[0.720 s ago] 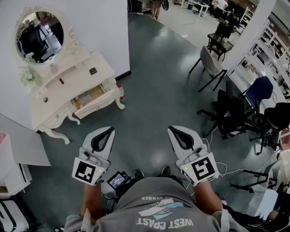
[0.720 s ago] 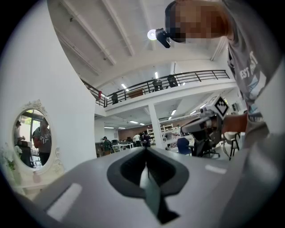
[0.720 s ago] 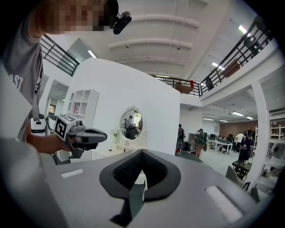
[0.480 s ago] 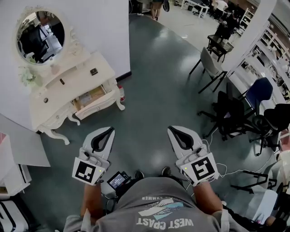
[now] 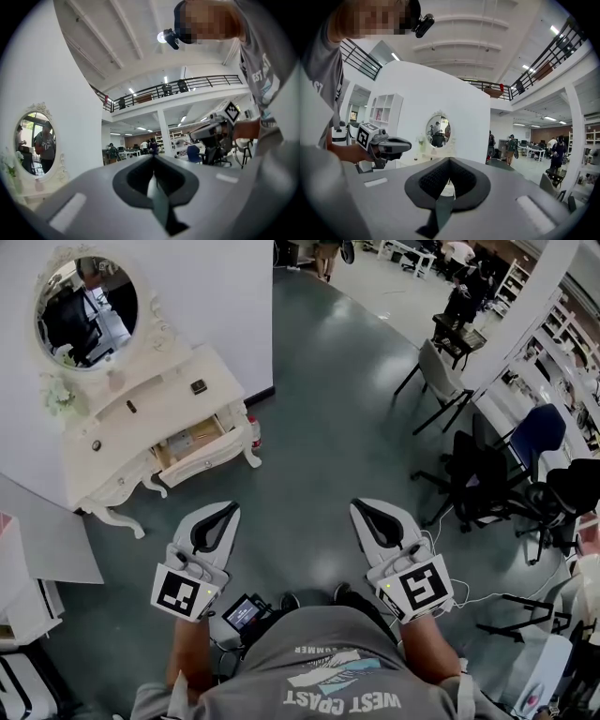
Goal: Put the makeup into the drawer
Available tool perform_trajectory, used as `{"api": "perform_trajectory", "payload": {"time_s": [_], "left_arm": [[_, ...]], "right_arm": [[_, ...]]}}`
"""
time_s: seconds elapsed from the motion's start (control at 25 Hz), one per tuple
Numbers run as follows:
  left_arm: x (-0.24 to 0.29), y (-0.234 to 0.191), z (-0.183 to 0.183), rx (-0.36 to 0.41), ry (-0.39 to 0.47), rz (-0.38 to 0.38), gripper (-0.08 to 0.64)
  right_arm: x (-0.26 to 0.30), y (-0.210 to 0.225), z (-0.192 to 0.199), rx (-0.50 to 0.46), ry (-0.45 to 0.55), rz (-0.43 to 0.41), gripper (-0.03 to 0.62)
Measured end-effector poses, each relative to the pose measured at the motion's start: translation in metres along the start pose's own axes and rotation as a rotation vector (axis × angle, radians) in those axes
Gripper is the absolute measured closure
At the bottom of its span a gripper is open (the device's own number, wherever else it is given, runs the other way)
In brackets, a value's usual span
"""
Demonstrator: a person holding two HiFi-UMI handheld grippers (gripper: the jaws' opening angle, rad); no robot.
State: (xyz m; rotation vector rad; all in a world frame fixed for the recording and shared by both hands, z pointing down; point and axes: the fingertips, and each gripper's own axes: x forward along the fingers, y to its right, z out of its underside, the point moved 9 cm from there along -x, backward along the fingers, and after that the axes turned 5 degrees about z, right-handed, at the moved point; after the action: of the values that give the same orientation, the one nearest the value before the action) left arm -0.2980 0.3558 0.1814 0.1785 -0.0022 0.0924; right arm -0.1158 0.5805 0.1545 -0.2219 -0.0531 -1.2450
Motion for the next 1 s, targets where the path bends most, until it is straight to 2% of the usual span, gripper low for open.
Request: {"api": "perform_trajectory", "payload": {"time_s": [0.2, 0.44, 0.72, 0.88, 1.0], "left_arm": [[-0.003, -0.007, 0.008, -0.057, -0.051, -0.020, 0.558], [0.005, -0.026, 0.019, -0.072, -0.083, -0.063, 0.558], [0.043, -0.044, 0.023, -0.061, -0.102, -0.120, 0.558], [0.067, -0.060, 0.026, -0.088, -0.154, -0.171, 0.558], [0.091, -0.070, 0.025, -0.068, -0.140, -0.204, 0.558]], "right_arm": [[0.018, 0.003, 0.000, 0.016, 0.001, -0.032, 0.591], [0.057, 0.016, 0.000, 0.025, 0.017, -0.080, 0.589], [0.109, 0.062, 0.009, 0.046, 0.019, -0.145, 0.589], [0.148, 0.088, 0.012, 0.055, 0.030, -0.203, 0.589], [0.173, 0.113, 0.015, 0.057, 0.032, -0.244, 0.589]]}}
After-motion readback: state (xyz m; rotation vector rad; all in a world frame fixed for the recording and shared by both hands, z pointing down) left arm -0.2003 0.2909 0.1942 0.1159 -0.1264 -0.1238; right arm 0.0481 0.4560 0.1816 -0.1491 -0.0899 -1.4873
